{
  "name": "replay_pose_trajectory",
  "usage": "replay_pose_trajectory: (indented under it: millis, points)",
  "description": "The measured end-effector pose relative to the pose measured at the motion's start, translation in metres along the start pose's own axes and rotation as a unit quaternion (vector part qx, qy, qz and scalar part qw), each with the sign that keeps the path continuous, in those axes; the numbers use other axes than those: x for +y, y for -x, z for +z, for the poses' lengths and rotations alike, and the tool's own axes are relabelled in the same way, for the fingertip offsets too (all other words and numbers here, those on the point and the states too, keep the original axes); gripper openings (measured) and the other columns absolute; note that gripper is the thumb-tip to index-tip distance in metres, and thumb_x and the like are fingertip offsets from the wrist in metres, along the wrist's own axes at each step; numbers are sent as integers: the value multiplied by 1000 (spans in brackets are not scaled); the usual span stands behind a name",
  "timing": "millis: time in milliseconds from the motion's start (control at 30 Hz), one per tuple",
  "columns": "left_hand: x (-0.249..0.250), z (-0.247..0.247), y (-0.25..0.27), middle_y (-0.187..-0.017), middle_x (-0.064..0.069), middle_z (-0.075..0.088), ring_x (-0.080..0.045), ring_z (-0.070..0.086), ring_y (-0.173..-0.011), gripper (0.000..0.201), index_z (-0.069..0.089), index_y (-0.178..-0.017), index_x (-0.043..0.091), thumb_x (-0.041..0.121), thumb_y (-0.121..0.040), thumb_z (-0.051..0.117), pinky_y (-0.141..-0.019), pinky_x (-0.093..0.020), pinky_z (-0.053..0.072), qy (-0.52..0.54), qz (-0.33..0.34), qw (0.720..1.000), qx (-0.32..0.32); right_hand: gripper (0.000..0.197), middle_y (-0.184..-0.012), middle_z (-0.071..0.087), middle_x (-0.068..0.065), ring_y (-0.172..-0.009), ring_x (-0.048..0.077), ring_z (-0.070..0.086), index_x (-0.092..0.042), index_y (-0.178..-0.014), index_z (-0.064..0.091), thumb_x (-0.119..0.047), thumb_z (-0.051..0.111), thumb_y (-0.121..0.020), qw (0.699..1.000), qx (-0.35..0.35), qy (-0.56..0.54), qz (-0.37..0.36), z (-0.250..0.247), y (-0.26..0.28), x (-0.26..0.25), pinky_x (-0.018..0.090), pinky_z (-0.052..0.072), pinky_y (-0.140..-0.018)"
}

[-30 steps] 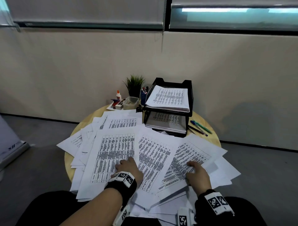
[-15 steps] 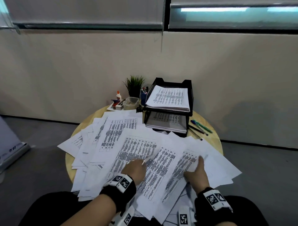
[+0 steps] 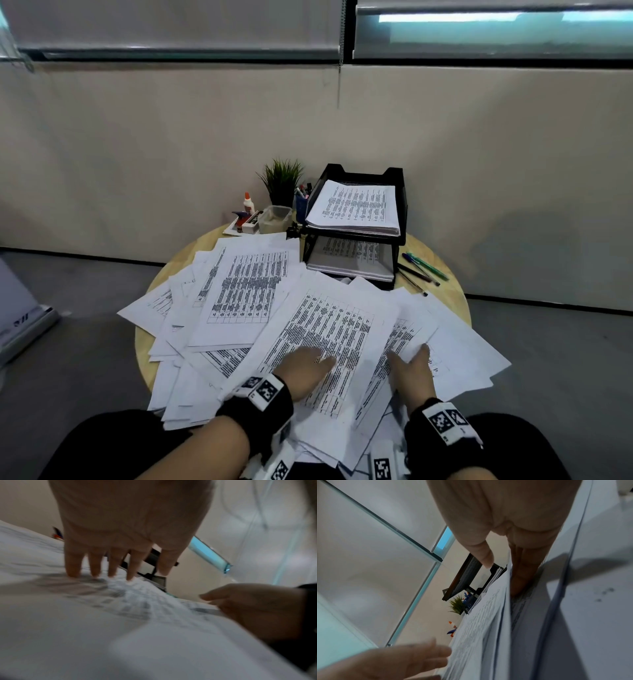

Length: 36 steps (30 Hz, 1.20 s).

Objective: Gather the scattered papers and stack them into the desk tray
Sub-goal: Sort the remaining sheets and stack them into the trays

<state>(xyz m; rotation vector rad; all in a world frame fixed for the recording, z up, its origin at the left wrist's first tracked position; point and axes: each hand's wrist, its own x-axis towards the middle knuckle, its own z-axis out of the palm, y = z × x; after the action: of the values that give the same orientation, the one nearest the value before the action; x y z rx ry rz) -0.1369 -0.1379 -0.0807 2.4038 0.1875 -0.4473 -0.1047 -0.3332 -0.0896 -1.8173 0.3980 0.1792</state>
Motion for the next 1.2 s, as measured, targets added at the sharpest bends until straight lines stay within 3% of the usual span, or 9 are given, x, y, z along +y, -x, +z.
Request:
replay_pose_trajectory:
  millis: [100, 200, 333, 467, 633, 800, 1000, 1100, 1200]
  points:
    - [-25, -22, -10, -144, -12, 36, -29, 40, -129, 68, 34, -141, 10, 48, -88, 51, -105, -41, 39, -77, -108, 985, 108, 73, -126, 51, 19, -98, 33, 60, -11, -150, 5, -7, 49, -93, 1000, -3, 26, 16, 5, -1, 4, 35, 55, -74]
    - [-41, -38, -15, -135, -17, 41, -32, 45, -122, 70, 33, -135, 4, 42, -81, 59, -99, -38, 44, -89, -192, 971, 113, 69, -92, 51, 11, -58, 22, 54, -18, -151, 6, 2, 37, -92, 999, -12, 35, 28, 7, 3, 3, 19, 37, -35]
    - [-51, -39, -18, -127, -16, 45, -30, 53, -110, 61, 44, -124, 3, 30, -71, 61, -92, -35, 49, -30, -183, 979, 88, 68, -144, 41, 12, -118, 31, 54, -14, -152, 9, -2, 45, -96, 999, -42, -6, -1, 9, 7, -5, 27, 45, -74]
    - [-50, -23, -20, -121, -13, 49, -29, 53, -110, 46, 50, -123, 7, 24, -81, 57, -91, -34, 47, -29, -125, 988, 85, 73, -140, 44, 14, -126, 32, 48, -14, -149, 14, -15, 60, -92, 991, -64, -114, 11, 16, 3, 3, 33, 41, -95]
    - [-49, -29, -25, -96, -22, 63, -36, 60, -99, 34, 63, -98, -2, 28, -83, 57, -86, -38, 48, 15, -124, 982, 143, 51, -88, 59, 11, -71, 22, 57, -4, -124, 42, 11, 57, -78, 1000, -13, -9, -9, 7, 8, 1, 25, 42, -54]
    - [-50, -45, -32, -127, -17, 50, -32, 52, -115, 51, 47, -123, -2, 29, -85, 60, -88, -30, 44, 66, -181, 970, 149, 72, -99, 55, 19, -83, 30, 55, 1, -143, 22, 7, 54, -79, 992, 29, 127, 4, -14, -9, -4, 30, 41, -68]
    - [-57, -49, -44, -73, -7, 52, -19, 49, -68, 22, 52, -65, 10, 16, -81, 65, -63, -25, 35, 189, -158, 960, 130, 33, -77, 45, 7, -68, 21, 44, 1, -103, 35, 10, 55, -78, 985, -2, 167, 34, -14, -13, -2, 27, 33, -49]
    - [-60, -51, -44, -102, -14, 64, -20, 54, -90, 30, 67, -98, -2, 23, -82, 69, -79, -26, 42, 243, -145, 953, 103, 33, -75, 44, 5, -64, 17, 43, -1, -101, 36, 12, 55, -77, 988, -5, 151, 35, -12, -17, -1, 24, 30, -45]
    - [-61, -52, -41, -126, -12, 54, -24, 51, -114, 49, 49, -130, -3, 32, -96, 50, -96, -29, 37, 231, -180, 954, 65, 33, -71, 41, 4, -70, 19, 45, -1, -98, 35, 12, 56, -76, 988, -2, 150, 38, -13, -21, 2, 24, 27, -44]
